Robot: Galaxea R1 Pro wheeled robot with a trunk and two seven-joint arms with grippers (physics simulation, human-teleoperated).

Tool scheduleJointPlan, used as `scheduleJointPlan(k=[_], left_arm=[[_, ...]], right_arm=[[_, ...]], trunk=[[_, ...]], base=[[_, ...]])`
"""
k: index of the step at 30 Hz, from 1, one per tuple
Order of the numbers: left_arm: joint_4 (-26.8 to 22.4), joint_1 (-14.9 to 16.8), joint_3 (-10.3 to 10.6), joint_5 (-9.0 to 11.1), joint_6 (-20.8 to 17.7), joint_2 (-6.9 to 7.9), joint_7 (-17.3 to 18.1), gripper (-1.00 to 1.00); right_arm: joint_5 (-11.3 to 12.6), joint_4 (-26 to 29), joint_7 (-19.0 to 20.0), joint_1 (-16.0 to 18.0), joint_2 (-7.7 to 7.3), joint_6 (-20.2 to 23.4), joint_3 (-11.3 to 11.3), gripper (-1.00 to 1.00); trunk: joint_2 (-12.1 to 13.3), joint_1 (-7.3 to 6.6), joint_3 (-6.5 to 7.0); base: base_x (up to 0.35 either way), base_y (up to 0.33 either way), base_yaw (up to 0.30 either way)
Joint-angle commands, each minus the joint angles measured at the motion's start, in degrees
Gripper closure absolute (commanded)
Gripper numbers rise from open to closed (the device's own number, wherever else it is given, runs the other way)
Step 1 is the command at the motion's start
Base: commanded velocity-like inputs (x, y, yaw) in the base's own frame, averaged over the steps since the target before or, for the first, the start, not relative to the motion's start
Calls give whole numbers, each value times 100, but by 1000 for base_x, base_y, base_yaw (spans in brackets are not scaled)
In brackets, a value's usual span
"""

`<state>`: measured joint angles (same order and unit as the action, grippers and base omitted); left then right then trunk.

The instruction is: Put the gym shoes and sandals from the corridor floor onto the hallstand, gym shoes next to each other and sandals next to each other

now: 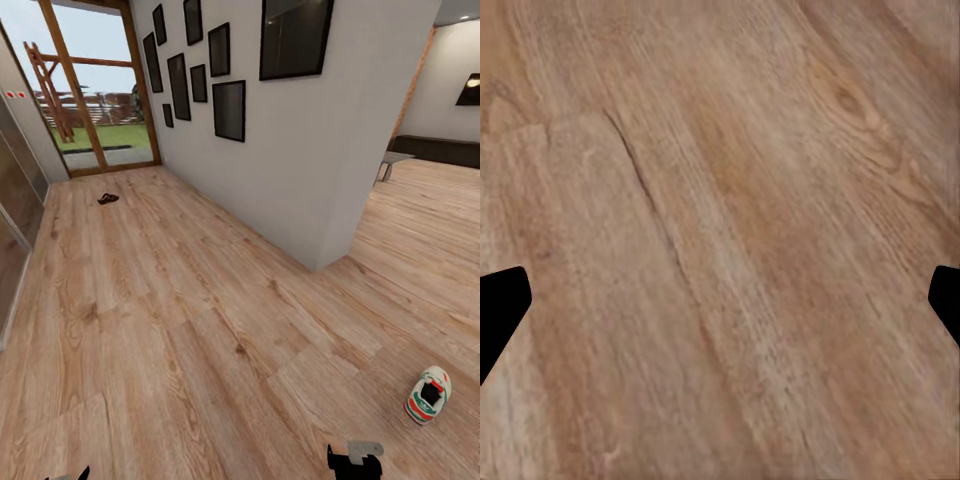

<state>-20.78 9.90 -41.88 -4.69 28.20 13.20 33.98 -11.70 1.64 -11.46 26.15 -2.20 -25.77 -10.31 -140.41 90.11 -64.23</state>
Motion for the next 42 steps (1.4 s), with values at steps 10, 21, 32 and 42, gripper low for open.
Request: scheduleJointPlan(k=[10, 21, 32, 42], left_arm=[[3, 5, -48, -50, 28, -2, 30, -100], [3, 6, -56, -48, 28, -2, 30, -100], [3, 5, -57, -41, 28, -2, 30, -100], [-15, 6, -98, 10, 36, 33, 30, -100]], right_arm=[[-61, -9, -21, 5, 1, -15, -41, -100], [-61, -6, -22, 5, 1, -15, -41, -100], [-61, -6, -22, 5, 1, -15, -41, -100], [-61, -9, -23, 5, 2, -15, -41, -100]], trunk=[[-2, 2, 20], [-2, 2, 47], [-2, 2, 74], [-2, 2, 98]], base=[[338, -80, -255], [330, -76, -255], [96, -9, -255], [2, 0, -255]])
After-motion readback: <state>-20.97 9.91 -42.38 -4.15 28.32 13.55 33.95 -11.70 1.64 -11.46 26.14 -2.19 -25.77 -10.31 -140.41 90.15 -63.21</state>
